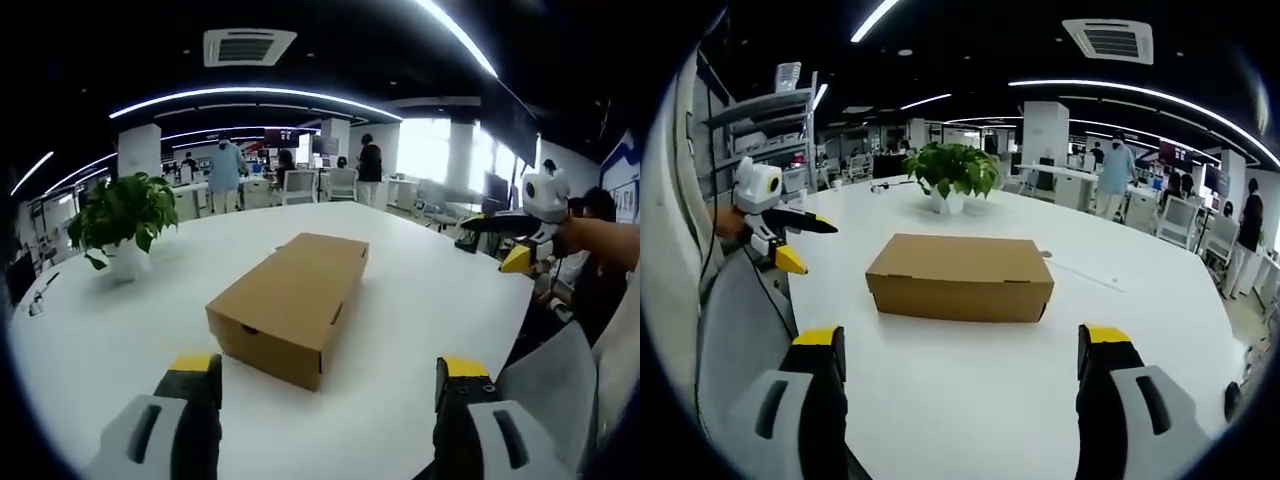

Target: Operate the shoe box by opening the lid, removing the specified soft item, and placing it in the target area until the item is outside and the box remains undamaged.

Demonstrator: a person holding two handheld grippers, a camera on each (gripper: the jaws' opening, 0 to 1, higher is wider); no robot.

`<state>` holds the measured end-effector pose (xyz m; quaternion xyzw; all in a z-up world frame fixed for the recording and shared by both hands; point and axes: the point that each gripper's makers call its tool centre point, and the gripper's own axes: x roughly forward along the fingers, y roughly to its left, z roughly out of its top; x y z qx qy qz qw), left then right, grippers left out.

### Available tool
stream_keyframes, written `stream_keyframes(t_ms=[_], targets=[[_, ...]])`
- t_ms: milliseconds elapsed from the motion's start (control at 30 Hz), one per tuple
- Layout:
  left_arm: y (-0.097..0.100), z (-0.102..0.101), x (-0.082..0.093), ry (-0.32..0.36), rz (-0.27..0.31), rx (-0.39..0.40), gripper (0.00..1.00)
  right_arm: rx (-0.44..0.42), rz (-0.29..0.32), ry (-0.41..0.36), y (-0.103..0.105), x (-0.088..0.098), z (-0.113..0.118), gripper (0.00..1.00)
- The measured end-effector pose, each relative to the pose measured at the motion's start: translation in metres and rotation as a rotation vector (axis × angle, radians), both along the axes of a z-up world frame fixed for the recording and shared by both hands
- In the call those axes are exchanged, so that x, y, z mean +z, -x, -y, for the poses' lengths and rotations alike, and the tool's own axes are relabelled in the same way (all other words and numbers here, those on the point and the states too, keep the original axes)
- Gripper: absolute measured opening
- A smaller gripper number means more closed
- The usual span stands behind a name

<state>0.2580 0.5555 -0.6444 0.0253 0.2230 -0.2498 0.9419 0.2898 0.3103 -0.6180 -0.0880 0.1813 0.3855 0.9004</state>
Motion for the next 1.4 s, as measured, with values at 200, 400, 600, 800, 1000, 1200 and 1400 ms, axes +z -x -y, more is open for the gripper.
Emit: stream_keyframes(t_ms=[200, 400, 600, 800, 1000, 1200, 1400], targets=[[-0.008, 0.002, -0.001, 0.001, 0.013, 0.022, 0.88, 0.040, -0.009, 0.027, -0.008, -0.010, -0.002, 0.89], [-0.014, 0.005, -0.009, -0.017, 0.006, 0.037, 0.87, 0.069, -0.013, 0.047, -0.020, -0.018, -0.002, 0.85], [-0.014, 0.003, -0.021, -0.038, -0.020, 0.070, 0.83, 0.114, -0.022, 0.083, -0.034, -0.026, -0.002, 0.82], [-0.013, 0.001, -0.031, -0.049, -0.043, 0.091, 0.80, 0.159, -0.036, 0.124, -0.053, -0.032, -0.001, 0.81], [-0.019, 0.002, -0.038, -0.058, -0.059, 0.111, 0.75, 0.215, -0.051, 0.154, -0.071, -0.039, -0.005, 0.80], [-0.028, 0.004, -0.043, -0.055, -0.070, 0.125, 0.74, 0.259, -0.059, 0.169, -0.090, -0.043, -0.012, 0.78], [-0.038, 0.003, -0.047, -0.055, -0.078, 0.153, 0.73, 0.300, -0.076, 0.177, -0.107, -0.050, -0.021, 0.77]])
